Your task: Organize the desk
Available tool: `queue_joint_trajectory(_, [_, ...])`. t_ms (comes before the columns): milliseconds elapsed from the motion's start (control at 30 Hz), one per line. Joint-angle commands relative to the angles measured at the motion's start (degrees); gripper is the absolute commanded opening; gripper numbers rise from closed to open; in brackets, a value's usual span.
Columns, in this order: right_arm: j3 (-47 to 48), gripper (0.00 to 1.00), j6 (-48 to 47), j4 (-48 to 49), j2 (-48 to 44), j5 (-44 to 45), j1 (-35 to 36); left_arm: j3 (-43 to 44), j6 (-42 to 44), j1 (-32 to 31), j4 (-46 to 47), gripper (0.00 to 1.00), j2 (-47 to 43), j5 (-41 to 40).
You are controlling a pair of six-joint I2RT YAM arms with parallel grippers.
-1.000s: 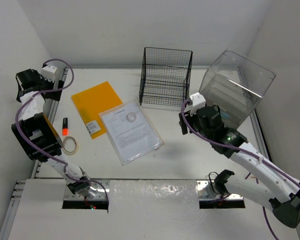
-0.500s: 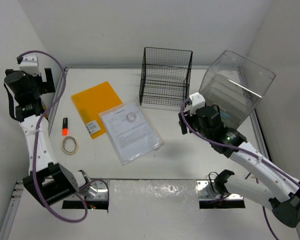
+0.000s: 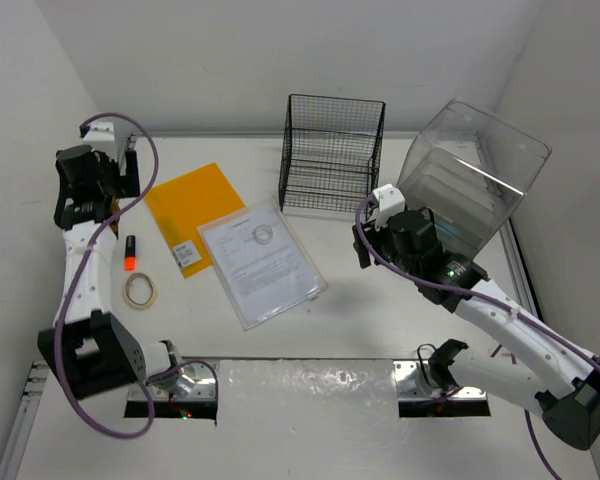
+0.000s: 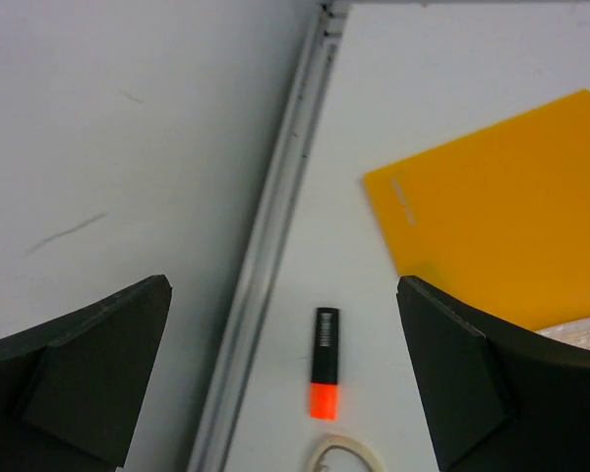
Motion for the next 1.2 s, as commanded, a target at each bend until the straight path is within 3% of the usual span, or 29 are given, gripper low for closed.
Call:
queue_joint_trajectory(0, [1.41,0.7,0.76,2.17,0.69,-1.03,0.35,0.5,-4.59,-0.63,-3.81,1.0,9.46,0.07])
queue_joint_trajectory(200, [0.62,0.7,0.76,2.52,-0.27,0.29,0.35,-4.16,-6.88,-1.86,1.02,1.0,18.08,-2.84])
queue_joint_trajectory(400, [-0.08,0.7,0.93,3.14,0.25,0.03,0.35,-2.49,-10.58,-2.04,0.67,1.0,26.96,-6.71])
queue_joint_trajectory(533, [0.18,0.7,0.84,2.7,0.52,0.11,0.43,0.48,-12.33,-2.48,0.51,1.0,33.45,-17.31])
queue_joint_trajectory(667, [0.36,0.7,0.67,2.79,0.52,0.73,0.52,4.45,-14.71,-2.48,-4.59,1.0,39.44,-21.04])
queue_joint_trajectory(800, [0.27,0.7,0.67,3.23,0.69,0.55,0.61,3.49,-15.86,-1.96,-3.28,1.0,39.88,-18.06])
queue_joint_trajectory(933, [0.45,0.7,0.58,2.53,0.43,0.64,0.7,6.38,-16.82,0.68,-8.8,0.99,43.22,-4.64])
queue_joint_trajectory(1033, [0.1,0.7,0.75,2.44,-0.27,0.99,0.87,7.18,-17.0,4.89,-14.43,0.84,45.86,11.1])
queue_joint_trajectory(1167, [-0.08,0.7,0.76,2.7,-1.76,0.91,0.87,2.19,-15.94,6.4,-11.11,0.81,43.86,11.4])
